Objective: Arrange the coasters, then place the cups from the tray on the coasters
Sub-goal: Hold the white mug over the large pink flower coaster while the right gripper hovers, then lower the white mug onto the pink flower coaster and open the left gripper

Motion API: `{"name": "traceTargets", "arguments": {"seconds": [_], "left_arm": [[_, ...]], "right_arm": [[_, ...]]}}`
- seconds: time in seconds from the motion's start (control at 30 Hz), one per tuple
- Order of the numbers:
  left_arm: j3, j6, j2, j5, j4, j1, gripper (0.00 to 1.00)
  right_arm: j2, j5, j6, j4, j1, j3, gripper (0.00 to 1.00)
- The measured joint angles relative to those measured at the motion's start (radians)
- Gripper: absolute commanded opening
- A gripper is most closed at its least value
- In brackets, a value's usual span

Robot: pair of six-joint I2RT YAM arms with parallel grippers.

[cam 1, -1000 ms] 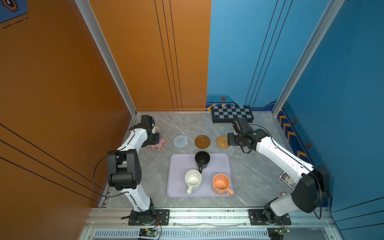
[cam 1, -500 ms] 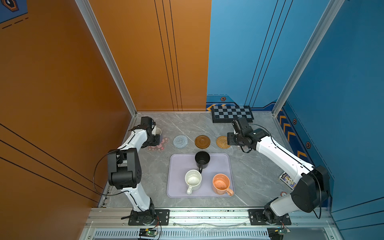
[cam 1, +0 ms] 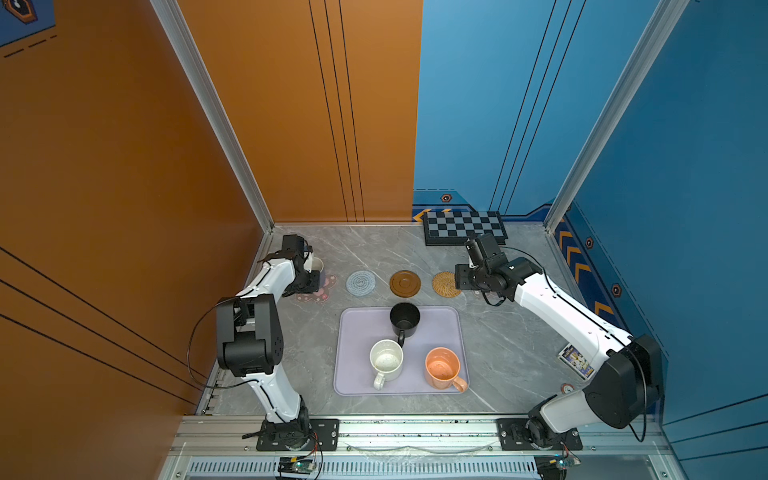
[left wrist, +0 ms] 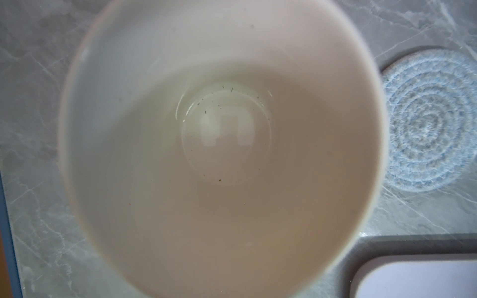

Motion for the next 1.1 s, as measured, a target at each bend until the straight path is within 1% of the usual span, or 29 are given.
{"name": "traceTargets", "arguments": {"seconds": [0.37,0.47,0.73,0.9,1.1], "left_arm": [[0.0,0.0,0.021,0.0,0.001,0.003,0.0],[0.0,-0.001,0.022,0.0,0.0,0.005,0.05],[0.0,-0.001,0.023,0.0,-0.001,0.005,0.13],[0.0,-0.006,0.023,-0.001,-0.002,0.005,0.16],[0.0,-0.024,0.023,0.004,-0.003,0.005,0.17]], "right_arm": [[-0.002,0.0,0.0,0.0,0.0,0.0,0.65],[-0.003,0.0,0.0,0.0,0.0,0.0,0.65],[-0.021,0.0,0.0,-0.002,0.0,-0.008,0.65],[-0.035,0.0,0.004,-0.002,0.0,-0.014,0.65],[-0.055,0.0,0.004,-0.002,0.0,-0.024,0.65]]}}
